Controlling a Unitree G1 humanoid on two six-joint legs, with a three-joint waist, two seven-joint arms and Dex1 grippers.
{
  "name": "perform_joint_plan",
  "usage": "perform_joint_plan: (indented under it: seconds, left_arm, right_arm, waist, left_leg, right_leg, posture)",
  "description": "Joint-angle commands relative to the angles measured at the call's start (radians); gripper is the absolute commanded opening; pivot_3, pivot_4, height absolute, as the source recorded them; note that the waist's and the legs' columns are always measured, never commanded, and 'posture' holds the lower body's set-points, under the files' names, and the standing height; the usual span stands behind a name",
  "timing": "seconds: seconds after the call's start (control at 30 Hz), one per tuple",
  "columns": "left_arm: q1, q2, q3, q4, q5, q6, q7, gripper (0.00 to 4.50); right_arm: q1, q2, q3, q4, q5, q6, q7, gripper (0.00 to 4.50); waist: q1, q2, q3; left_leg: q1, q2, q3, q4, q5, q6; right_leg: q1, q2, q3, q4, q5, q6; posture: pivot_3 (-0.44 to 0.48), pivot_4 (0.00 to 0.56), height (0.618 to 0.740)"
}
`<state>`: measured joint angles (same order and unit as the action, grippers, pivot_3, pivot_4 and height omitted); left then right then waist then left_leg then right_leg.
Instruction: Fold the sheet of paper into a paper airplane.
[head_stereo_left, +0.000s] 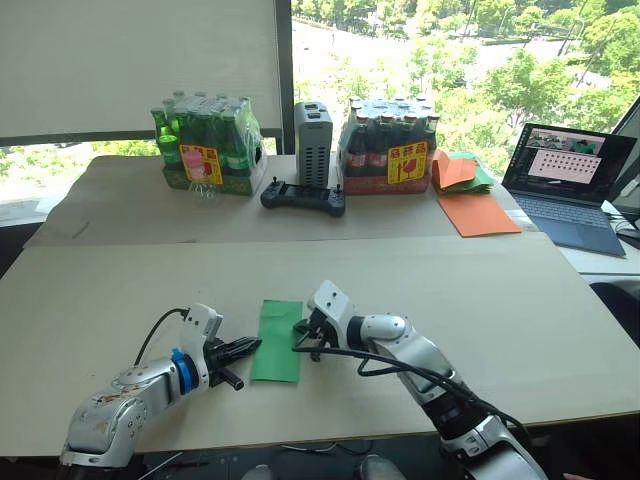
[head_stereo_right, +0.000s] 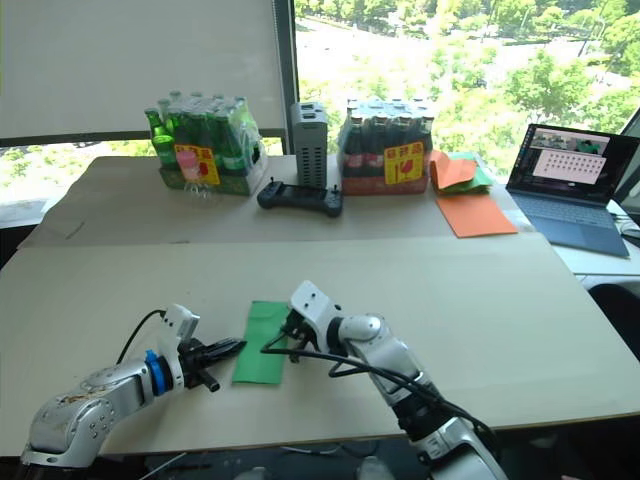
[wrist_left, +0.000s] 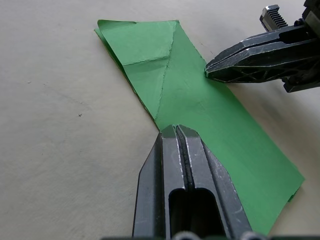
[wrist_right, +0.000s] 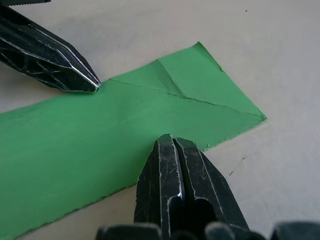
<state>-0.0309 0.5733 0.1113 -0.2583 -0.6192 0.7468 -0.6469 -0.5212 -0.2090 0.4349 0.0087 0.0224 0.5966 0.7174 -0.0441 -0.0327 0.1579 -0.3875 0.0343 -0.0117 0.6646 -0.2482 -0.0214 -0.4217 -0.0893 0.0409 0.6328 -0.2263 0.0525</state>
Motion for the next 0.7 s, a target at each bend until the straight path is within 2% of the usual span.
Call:
perform_joint_plan:
  seconds: [0.03, 0.7]
  left_arm:
    - [0.002, 0.004, 0.005, -0.020, 0.001, 0.011, 0.002, 0.02]
    - [-0.007, 0.001, 0.007, -0.011, 0.001, 0.010, 0.003, 0.02]
  right_arm:
    - [0.035, -0.031, 0.065, -0.004, -0.004, 0.035, 0.052, 0.00]
    - [0.050, -0.125, 0.125, -0.101, 0.030, 0.085, 0.206, 0.00]
  waist:
    - [0.000, 0.000, 0.000]
    - [0.002, 0.000, 0.000]
  left_leg:
    - [0.000, 0.000, 0.000, 0.000, 0.000, 0.000]
    - [0.000, 0.000, 0.000, 0.000, 0.000, 0.000]
  right_leg:
    - [0.000, 0.000, 0.000, 0.000, 0.000, 0.000]
    - [0.000, 0.000, 0.000, -0.001, 0.000, 0.000]
  posture:
    - [0.000, 0.150, 0.727]
    - [0.000, 0.150, 0.727]
